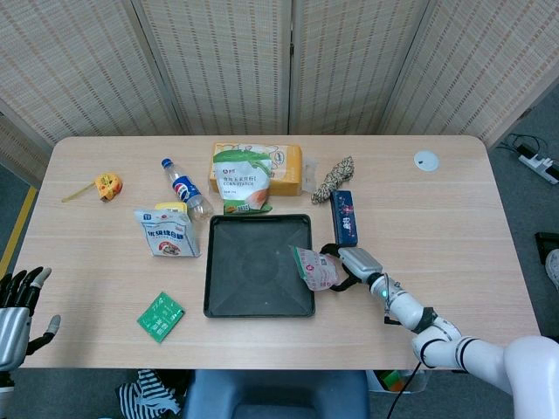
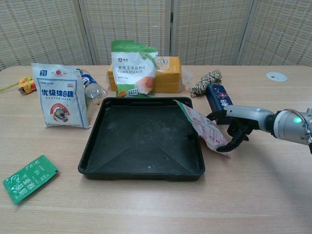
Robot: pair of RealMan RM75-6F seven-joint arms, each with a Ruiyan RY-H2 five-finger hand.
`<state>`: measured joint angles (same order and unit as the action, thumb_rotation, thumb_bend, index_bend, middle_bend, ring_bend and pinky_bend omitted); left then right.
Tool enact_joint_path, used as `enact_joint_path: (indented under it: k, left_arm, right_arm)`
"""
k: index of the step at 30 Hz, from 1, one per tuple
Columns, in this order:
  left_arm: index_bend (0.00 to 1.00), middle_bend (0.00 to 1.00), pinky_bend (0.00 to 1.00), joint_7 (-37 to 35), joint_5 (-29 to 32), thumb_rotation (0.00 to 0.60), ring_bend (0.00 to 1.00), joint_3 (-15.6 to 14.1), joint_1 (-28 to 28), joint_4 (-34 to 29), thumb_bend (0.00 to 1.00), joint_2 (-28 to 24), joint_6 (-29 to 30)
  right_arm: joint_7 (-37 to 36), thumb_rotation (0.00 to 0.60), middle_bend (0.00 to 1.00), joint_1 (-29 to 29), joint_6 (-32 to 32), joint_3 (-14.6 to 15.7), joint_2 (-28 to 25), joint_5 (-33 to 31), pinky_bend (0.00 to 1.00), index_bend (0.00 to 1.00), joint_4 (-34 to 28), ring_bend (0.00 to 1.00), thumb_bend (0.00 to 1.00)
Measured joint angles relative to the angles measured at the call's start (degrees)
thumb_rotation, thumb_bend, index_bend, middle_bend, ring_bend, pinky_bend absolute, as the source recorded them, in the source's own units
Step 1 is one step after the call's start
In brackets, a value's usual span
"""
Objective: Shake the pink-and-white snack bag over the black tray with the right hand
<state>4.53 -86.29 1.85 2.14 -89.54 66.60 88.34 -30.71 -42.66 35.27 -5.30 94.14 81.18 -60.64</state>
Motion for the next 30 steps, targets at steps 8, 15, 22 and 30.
enact_joint_path:
  k: [8, 15, 22, 30]
  left_arm:
    - [0.11, 0.11, 0.01, -0.31, -0.10, 0.600, 0.09, -0.09, -0.24, 0.25, 0.42, 0.10, 0.30]
    - [0.11, 0.11, 0.01, -0.53, -0.10, 0.600, 0.09, -0.09, -0.26, 0.36, 0.42, 0.09, 0.21]
    - [0.11, 0.11, 0.01, -0.49, -0.40, 0.600, 0.09, -0.02, 0.00, 0.06, 0.42, 0.00, 0.06]
    - [0.11, 0.11, 0.01, -0.60, -0.51, 0.600, 0.10, -0.04, 0.03, -0.24, 0.42, -0.23, 0.02]
  right_arm:
    - [0.08, 0.600, 0.51, 0.30, 3.09, -0.13, 3.17, 0.13, 0.85, 0.70, 4.31, 1.00, 0.35]
    - [-1.51, 0.600, 0.62, 1.77, 8.92, -0.36, 5.25, 0.93, 0.88, 0.83, 7.32, 1.00, 0.47]
    - [-2.63, 0.600, 0.66, 3.19, 15.32, -0.81, 5.38, 2.32, 0.89, 0.87, 7.73, 1.00, 0.50]
    - [5.22, 0.600, 0.67, 3.19, 19.88, -2.26, 4.81, 2.85, 0.89, 0.89, 6.08, 1.00, 0.52]
